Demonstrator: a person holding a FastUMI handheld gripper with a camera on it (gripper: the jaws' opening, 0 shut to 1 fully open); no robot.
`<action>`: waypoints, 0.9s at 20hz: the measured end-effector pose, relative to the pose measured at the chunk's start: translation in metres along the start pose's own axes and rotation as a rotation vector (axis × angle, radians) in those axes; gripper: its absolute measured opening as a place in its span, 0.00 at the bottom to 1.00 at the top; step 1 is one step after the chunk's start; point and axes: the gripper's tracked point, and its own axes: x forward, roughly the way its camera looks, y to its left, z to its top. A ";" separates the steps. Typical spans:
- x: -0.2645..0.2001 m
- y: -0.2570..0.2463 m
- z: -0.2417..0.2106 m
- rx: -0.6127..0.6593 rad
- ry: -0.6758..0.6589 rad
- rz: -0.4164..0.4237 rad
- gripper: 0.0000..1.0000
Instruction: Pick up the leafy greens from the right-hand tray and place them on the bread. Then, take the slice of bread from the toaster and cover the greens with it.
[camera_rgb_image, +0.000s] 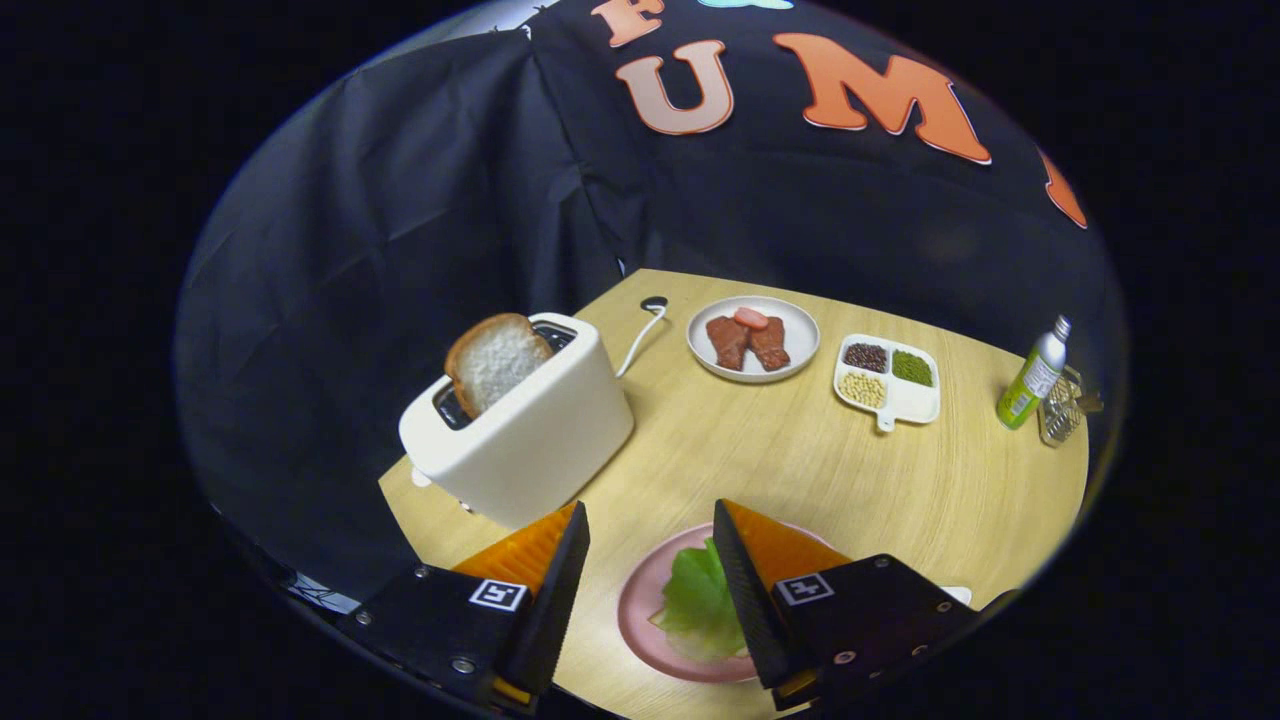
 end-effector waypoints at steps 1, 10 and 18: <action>0.002 0.013 0.008 -0.015 0.001 0.015 0.77; 0.033 0.087 0.079 -0.065 0.015 0.083 0.82; 0.084 0.125 0.104 -0.023 0.118 0.061 0.81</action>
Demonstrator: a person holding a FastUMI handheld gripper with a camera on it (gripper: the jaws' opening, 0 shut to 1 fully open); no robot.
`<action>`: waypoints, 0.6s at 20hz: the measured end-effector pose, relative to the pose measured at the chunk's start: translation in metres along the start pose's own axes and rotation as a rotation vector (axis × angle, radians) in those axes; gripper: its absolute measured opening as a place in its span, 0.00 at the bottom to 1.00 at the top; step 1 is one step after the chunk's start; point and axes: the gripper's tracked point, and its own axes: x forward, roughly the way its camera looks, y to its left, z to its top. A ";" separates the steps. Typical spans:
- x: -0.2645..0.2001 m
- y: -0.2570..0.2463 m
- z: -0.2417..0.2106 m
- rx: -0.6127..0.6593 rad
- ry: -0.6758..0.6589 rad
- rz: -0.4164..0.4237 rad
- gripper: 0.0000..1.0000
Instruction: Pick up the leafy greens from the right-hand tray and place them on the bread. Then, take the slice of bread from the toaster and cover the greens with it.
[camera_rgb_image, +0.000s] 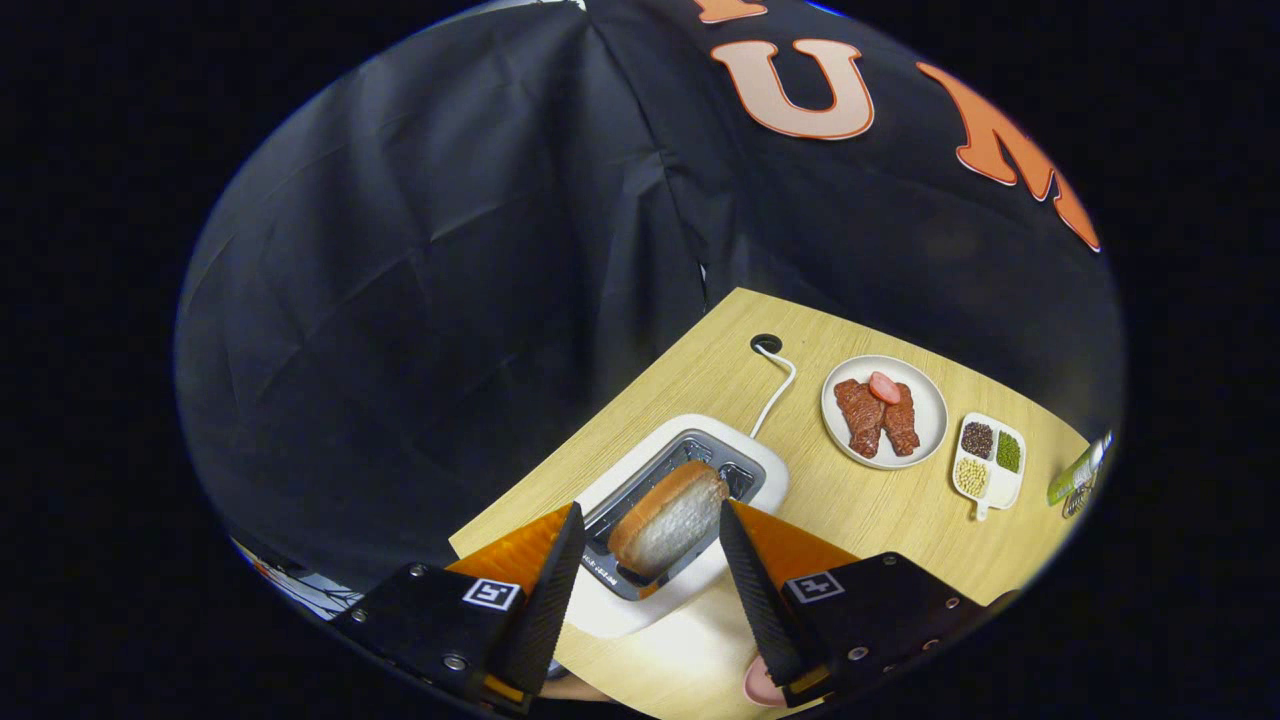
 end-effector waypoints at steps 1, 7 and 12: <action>0.006 0.001 0.001 0.012 0.017 -0.013 0.82; 0.036 -0.007 -0.006 0.054 0.132 -0.078 0.77; 0.043 -0.017 -0.015 0.092 0.183 -0.162 0.50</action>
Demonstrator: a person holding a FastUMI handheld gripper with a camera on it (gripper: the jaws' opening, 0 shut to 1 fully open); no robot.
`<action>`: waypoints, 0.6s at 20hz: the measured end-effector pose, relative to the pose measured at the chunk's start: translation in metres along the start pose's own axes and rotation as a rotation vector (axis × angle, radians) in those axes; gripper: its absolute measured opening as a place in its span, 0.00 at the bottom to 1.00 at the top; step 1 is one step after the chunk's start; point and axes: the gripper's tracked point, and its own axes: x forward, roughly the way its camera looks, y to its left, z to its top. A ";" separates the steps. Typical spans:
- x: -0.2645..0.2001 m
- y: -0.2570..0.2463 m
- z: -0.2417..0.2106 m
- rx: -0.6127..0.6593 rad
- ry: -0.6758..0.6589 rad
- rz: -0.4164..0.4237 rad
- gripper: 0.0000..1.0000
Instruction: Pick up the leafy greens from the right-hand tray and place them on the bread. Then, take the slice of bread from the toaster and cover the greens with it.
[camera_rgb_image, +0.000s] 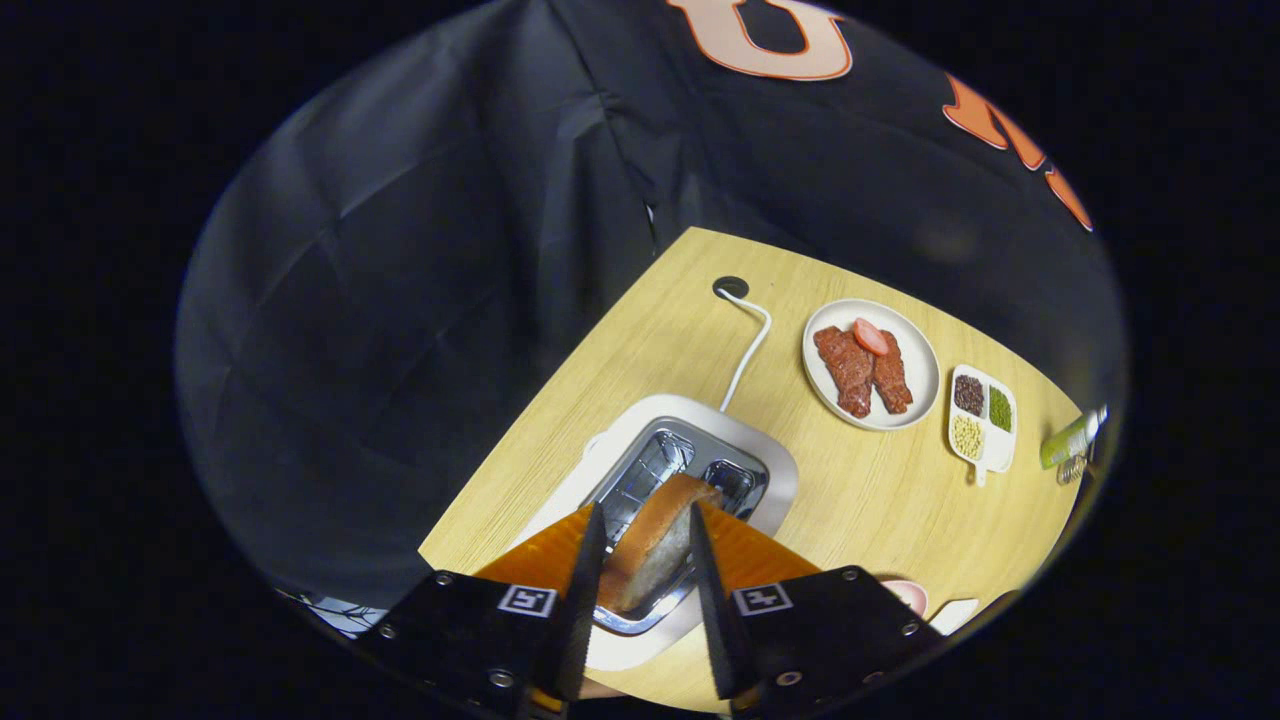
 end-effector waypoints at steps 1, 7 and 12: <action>0.000 -0.006 0.002 -0.001 -0.006 -0.022 0.41; -0.002 -0.011 -0.005 0.056 -0.014 -0.003 0.15; -0.027 -0.017 0.010 0.108 -0.104 0.049 0.08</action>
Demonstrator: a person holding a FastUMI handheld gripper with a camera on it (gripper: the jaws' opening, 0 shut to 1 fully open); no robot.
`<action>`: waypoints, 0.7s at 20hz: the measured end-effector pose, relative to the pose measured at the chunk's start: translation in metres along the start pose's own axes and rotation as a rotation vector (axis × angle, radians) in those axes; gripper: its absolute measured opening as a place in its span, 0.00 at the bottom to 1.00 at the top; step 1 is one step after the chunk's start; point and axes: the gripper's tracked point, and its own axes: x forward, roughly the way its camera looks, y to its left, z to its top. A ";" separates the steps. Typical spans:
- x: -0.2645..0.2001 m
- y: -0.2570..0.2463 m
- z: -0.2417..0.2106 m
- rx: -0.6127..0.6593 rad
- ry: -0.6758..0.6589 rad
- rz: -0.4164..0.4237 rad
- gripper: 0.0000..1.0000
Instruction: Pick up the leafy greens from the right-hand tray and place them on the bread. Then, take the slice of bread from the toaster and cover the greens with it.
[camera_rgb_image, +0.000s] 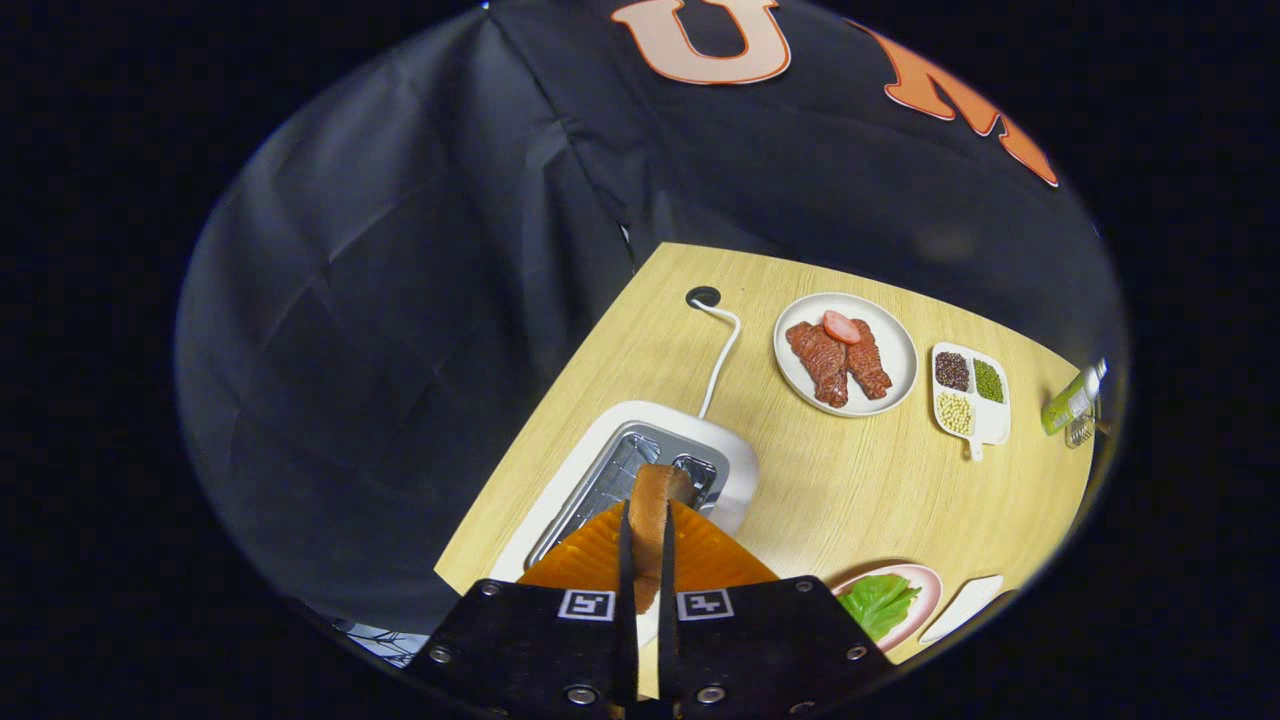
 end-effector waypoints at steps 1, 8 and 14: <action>-0.007 0.002 0.004 0.012 -0.021 0.017 0.09; -0.072 -0.004 0.015 0.071 -0.180 0.167 0.08; -0.117 -0.047 0.004 0.142 -0.294 0.234 0.08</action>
